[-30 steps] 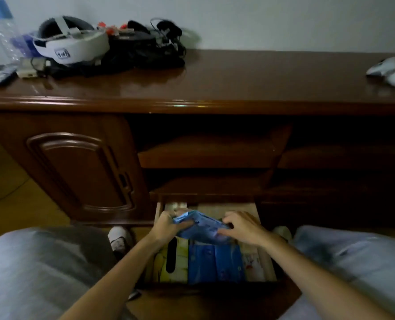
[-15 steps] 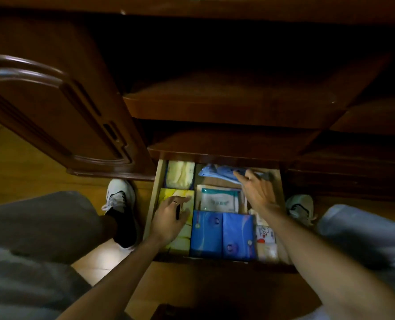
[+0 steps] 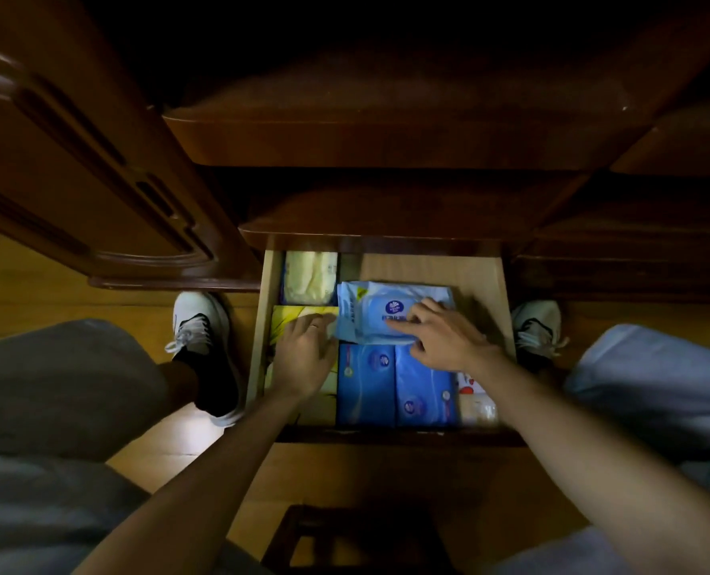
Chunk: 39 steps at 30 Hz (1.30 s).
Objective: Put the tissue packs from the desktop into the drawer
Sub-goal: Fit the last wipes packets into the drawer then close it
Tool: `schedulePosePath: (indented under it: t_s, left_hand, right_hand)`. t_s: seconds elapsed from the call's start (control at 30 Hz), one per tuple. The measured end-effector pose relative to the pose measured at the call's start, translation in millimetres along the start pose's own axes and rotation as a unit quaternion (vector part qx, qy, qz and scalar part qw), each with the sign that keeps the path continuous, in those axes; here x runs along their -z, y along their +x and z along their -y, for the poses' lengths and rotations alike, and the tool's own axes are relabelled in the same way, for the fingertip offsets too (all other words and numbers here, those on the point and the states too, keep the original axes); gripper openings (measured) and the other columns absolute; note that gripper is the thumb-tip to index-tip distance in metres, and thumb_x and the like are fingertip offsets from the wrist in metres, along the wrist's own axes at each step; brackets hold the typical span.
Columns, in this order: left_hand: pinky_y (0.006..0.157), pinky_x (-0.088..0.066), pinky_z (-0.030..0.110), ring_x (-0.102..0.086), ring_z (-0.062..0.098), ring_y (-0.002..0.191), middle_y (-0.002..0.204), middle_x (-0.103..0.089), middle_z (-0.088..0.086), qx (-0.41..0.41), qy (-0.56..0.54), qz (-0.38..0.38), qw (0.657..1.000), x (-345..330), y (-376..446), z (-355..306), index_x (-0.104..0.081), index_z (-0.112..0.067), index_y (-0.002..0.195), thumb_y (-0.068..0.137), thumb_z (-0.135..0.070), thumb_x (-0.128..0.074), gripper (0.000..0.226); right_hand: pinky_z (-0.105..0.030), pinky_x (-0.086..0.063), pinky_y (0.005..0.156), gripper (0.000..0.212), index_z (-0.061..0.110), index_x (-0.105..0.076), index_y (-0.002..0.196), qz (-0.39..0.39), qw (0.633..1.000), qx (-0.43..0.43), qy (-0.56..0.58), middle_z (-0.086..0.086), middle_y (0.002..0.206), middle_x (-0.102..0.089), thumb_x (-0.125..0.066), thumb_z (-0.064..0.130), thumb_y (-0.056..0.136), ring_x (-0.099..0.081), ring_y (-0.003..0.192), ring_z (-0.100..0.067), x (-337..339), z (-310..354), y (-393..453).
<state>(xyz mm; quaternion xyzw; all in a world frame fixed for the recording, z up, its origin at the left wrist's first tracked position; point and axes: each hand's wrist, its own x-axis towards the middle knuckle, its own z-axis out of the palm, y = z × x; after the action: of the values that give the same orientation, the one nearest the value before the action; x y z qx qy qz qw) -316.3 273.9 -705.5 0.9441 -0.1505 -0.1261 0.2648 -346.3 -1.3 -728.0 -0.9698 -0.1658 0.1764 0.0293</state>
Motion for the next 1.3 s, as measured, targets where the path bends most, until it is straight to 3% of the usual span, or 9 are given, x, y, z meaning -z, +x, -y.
schedulePosePath:
  t_s: [0.23, 0.33, 0.47, 0.6, 0.7, 0.87, 0.93, 1.13, 1.3]
  left_hand:
    - [0.113, -0.028, 0.057, -0.039, 0.037, 0.138, 0.153, -0.044, 0.007, -0.152, 0.245, 0.043, 0.957, -6, -3, 4, -0.068, -0.031, 0.126, 0.094, -0.044, -0.056, 0.037]
    - [0.114, -0.024, 0.059, -0.038, 0.037, 0.139, 0.153, -0.044, 0.008, -0.17, 0.276, 0.038, 0.945, -4, -2, 2, -0.07, -0.03, 0.123, 0.097, -0.048, -0.051, 0.037]
    - [0.116, -0.022, 0.058, -0.035, 0.034, 0.141, 0.153, -0.043, 0.008, -0.167, 0.291, 0.038, 0.941, -1, 0, -5, -0.07, -0.029, 0.121, 0.098, -0.05, -0.046, 0.039]
    - [0.116, -0.022, 0.056, -0.034, 0.032, 0.141, 0.153, -0.042, 0.007, -0.153, 0.283, 0.043, 0.946, -1, 1, -2, -0.068, -0.028, 0.125, 0.098, -0.049, -0.047, 0.04]
    - [0.117, -0.022, 0.055, -0.035, 0.031, 0.141, 0.15, -0.046, 0.009, -0.147, 0.263, 0.046, 0.952, -4, 6, -3, -0.062, -0.024, 0.133, 0.096, -0.048, -0.05, 0.046]
    - [0.116, -0.027, 0.051, -0.038, 0.03, 0.138, 0.145, -0.049, 0.01, -0.133, 0.232, 0.031, 0.963, -11, 20, -11, -0.045, -0.02, 0.146, 0.097, -0.045, -0.047, 0.055]
    - [0.112, -0.033, 0.05, -0.042, 0.03, 0.134, 0.14, -0.052, 0.011, -0.144, 0.2, 0.004, 0.969, -13, 26, -14, -0.046, -0.016, 0.144, 0.097, -0.041, -0.05, 0.054]
    - [0.106, -0.04, 0.046, -0.046, 0.028, 0.125, 0.135, -0.056, 0.012, -0.136, 0.156, -0.015, 0.978, -19, 35, -14, -0.058, -0.012, 0.131, 0.097, -0.034, -0.056, 0.04]
    - [0.111, -0.034, 0.045, -0.047, 0.026, 0.124, 0.131, -0.058, 0.009, -0.181, 0.181, 0.024, 0.966, -23, 48, -17, -0.058, -0.013, 0.132, 0.099, -0.033, -0.049, 0.039]
  right_hand:
    - [-0.043, -0.043, 0.103, 0.041, 0.03, -0.06, 0.139, -0.101, 0.957, -0.206, 0.177, -0.002, 0.136, -0.057, -0.058, 0.027, 0.099, -0.05, 0.127, -0.027, 28, -20, -1]
    - [-0.041, -0.037, 0.11, 0.051, 0.024, -0.051, 0.147, -0.043, 0.937, -0.297, 0.18, -0.009, 0.144, -0.055, -0.062, 0.032, 0.098, -0.043, 0.135, -0.032, 30, -38, -6]
    - [-0.037, -0.035, 0.109, 0.072, 0.024, -0.038, 0.155, 0.006, 0.927, -0.299, 0.227, -0.008, 0.157, -0.042, -0.069, 0.043, 0.093, -0.037, 0.143, -0.031, 30, -35, -1]
    - [-0.036, -0.042, 0.1, 0.095, 0.021, -0.022, 0.16, 0.019, 0.85, -0.379, 0.365, -0.01, 0.163, -0.029, -0.079, 0.039, 0.086, -0.04, 0.142, -0.033, 26, -23, 17]
    - [-0.031, -0.045, 0.081, 0.068, 0.016, -0.045, 0.147, -0.035, 0.815, -0.452, 0.361, -0.012, 0.15, -0.042, -0.078, 0.025, 0.088, -0.05, 0.131, -0.032, 23, -31, 26]
    - [-0.033, -0.053, 0.076, 0.037, 0.004, -0.062, 0.132, -0.146, 0.635, -0.488, 0.58, -0.019, 0.128, -0.067, -0.065, 0.01, 0.095, -0.068, 0.106, -0.033, 19, -49, 34]
    - [-0.029, -0.049, 0.071, 0.034, 0.006, -0.063, 0.131, -0.201, 0.607, -0.504, 0.58, -0.017, 0.126, -0.069, -0.063, 0.012, 0.097, -0.067, 0.095, -0.027, 20, -52, 37]
    - [-0.041, -0.048, 0.102, 0.04, 0.004, -0.048, 0.144, -0.216, 0.666, -0.53, 0.479, -0.019, 0.145, -0.054, -0.049, 0.013, 0.105, -0.055, 0.13, -0.038, 15, -60, 61]
    - [-0.04, -0.049, 0.092, 0.033, -0.004, -0.061, 0.128, -0.159, 0.728, -0.514, 0.425, -0.025, 0.132, -0.062, -0.053, 0.019, 0.105, -0.06, 0.122, -0.04, 5, -73, 78]
